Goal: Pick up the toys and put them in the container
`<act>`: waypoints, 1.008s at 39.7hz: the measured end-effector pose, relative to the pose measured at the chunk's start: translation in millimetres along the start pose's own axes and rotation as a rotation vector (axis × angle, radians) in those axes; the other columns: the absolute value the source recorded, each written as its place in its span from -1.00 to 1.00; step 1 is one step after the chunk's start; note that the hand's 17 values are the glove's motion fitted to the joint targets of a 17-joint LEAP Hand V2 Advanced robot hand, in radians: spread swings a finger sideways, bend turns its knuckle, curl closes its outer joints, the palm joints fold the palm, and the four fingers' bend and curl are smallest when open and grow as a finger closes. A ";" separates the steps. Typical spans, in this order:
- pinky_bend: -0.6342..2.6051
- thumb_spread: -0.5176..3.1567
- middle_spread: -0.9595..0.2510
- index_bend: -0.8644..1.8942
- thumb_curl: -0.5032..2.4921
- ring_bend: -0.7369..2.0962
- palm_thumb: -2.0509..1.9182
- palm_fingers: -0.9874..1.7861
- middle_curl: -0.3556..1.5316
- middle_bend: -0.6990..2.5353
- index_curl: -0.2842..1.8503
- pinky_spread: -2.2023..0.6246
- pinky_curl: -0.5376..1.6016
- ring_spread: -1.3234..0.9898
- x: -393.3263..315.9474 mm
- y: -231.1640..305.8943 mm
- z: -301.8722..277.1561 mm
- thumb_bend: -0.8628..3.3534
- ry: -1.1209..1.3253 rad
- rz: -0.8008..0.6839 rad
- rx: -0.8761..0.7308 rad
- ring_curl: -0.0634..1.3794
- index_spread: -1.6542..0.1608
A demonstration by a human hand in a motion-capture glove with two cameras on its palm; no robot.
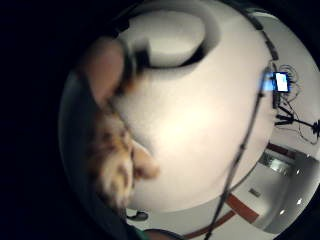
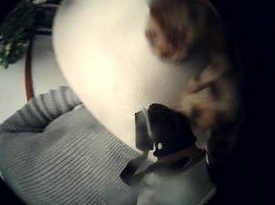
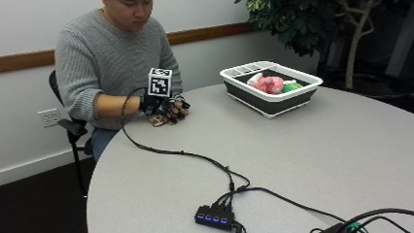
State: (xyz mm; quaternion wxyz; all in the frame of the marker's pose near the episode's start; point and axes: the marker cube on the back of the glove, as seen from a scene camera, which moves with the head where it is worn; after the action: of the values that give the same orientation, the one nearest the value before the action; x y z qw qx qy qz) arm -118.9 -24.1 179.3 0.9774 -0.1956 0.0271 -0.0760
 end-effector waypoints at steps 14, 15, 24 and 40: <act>0.10 0.06 0.43 -0.25 -0.44 0.08 0.10 -0.25 -0.45 -0.47 -0.46 0.49 -0.12 -0.06 7.8 -1.2 0.9 -0.58 0.133 -0.058 0.057 -0.22 0.40; 0.10 0.07 0.42 -0.25 -0.44 0.10 0.11 -0.21 -0.44 -0.46 -0.45 0.48 -0.13 -0.07 8.3 -1.2 0.9 -0.58 0.139 -0.062 0.076 -0.21 0.39; 0.09 0.09 0.29 -0.21 -0.36 0.25 0.27 0.32 -0.36 -0.35 -0.44 0.35 -0.16 -0.19 -2.0 -5.5 -8.4 -0.50 -0.049 -0.009 0.386 -0.19 0.38; -0.06 -0.12 0.15 0.00 -0.18 0.26 0.37 0.47 -0.20 -0.20 -0.23 0.27 -0.16 -0.24 2.6 -30.6 -41.8 -0.50 -0.152 -0.100 0.321 -0.09 0.34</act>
State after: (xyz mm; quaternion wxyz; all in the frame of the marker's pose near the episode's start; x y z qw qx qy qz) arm -124.0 -68.2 152.5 0.9902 -0.0433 -0.0692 -0.1130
